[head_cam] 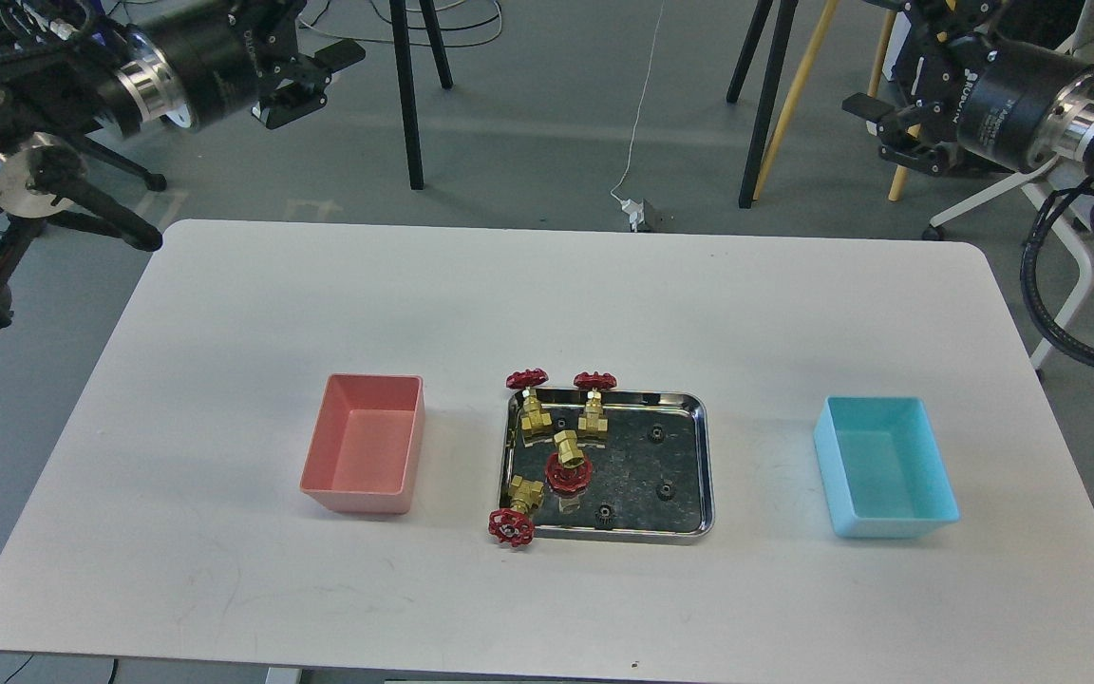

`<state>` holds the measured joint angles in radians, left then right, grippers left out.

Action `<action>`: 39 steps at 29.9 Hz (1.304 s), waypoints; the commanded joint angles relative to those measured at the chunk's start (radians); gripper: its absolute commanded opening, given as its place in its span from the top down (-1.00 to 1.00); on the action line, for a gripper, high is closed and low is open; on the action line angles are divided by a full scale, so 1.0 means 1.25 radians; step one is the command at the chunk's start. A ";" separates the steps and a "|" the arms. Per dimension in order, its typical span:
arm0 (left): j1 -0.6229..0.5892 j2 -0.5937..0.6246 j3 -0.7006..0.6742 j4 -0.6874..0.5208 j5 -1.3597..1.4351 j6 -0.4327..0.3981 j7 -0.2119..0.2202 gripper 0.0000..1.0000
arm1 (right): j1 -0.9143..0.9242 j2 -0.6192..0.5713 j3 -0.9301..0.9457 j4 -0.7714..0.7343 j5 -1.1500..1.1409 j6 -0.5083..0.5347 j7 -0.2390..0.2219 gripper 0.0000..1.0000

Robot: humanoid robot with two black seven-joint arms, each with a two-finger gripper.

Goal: Place valve in pink box and gear in blue box
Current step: 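Raise the left arm and swing the left gripper toward the tray, then lower the left gripper onto a red-handled brass valve on the tray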

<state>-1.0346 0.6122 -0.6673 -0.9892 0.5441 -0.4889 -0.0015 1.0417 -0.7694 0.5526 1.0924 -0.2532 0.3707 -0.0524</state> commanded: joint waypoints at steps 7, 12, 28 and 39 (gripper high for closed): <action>0.020 0.000 -0.027 -0.030 0.000 0.000 -0.129 -0.93 | 0.000 -0.002 0.001 0.004 0.000 0.000 0.000 -0.97; 0.029 -0.006 -0.004 -0.025 0.028 0.000 -0.141 -0.93 | 0.001 -0.003 0.000 0.002 0.000 0.003 0.000 -0.98; 0.143 -0.151 0.089 -0.173 0.682 0.240 -0.242 -0.83 | 0.047 -0.021 0.000 -0.009 -0.009 0.000 -0.008 -0.98; 0.256 -0.219 0.276 -0.184 1.200 0.553 -0.275 -0.83 | 0.070 -0.058 0.003 -0.023 -0.009 0.000 -0.002 -0.97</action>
<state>-0.7599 0.3532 -0.3428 -1.2329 1.8896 0.1415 -0.3423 1.1185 -0.8310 0.5556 1.0617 -0.2651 0.3670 -0.0570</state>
